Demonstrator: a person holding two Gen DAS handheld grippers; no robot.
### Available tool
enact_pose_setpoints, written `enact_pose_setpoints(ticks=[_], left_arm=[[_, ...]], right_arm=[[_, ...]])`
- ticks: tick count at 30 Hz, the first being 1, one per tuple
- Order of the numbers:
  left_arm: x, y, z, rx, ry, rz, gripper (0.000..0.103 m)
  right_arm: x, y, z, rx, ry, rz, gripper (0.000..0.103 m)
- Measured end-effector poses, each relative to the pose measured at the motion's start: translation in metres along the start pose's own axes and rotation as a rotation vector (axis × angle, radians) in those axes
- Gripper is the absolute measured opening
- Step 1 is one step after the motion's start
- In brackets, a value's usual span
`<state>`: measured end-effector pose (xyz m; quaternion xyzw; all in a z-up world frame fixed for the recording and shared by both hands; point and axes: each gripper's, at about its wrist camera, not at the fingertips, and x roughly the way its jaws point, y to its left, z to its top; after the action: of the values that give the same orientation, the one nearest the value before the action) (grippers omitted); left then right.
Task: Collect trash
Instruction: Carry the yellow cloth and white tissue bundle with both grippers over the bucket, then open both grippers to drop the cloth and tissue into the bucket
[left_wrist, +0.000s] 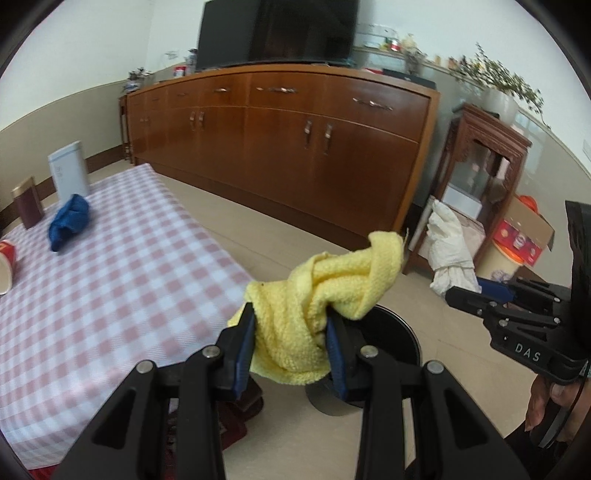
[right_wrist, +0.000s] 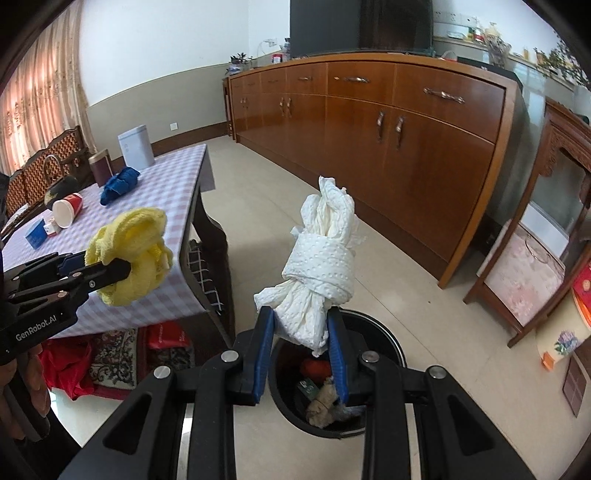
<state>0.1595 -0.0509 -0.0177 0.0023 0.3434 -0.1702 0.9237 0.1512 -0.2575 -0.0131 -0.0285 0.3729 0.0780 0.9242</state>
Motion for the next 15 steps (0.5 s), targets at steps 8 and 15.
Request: enact_pose_setpoints(ticks=[8, 15], left_arm=[[0.027, -0.035, -0.007, 0.048, 0.056, -0.059, 0.037], [0.052, -0.058, -0.016, 0.067, 0.110, -0.094, 0.037]], right_arm=[[0.003, -0.030, -0.020, 0.021, 0.039, -0.032, 0.030], [0.015, -0.051, -0.042, 0.028, 0.089, -0.037, 0.030]])
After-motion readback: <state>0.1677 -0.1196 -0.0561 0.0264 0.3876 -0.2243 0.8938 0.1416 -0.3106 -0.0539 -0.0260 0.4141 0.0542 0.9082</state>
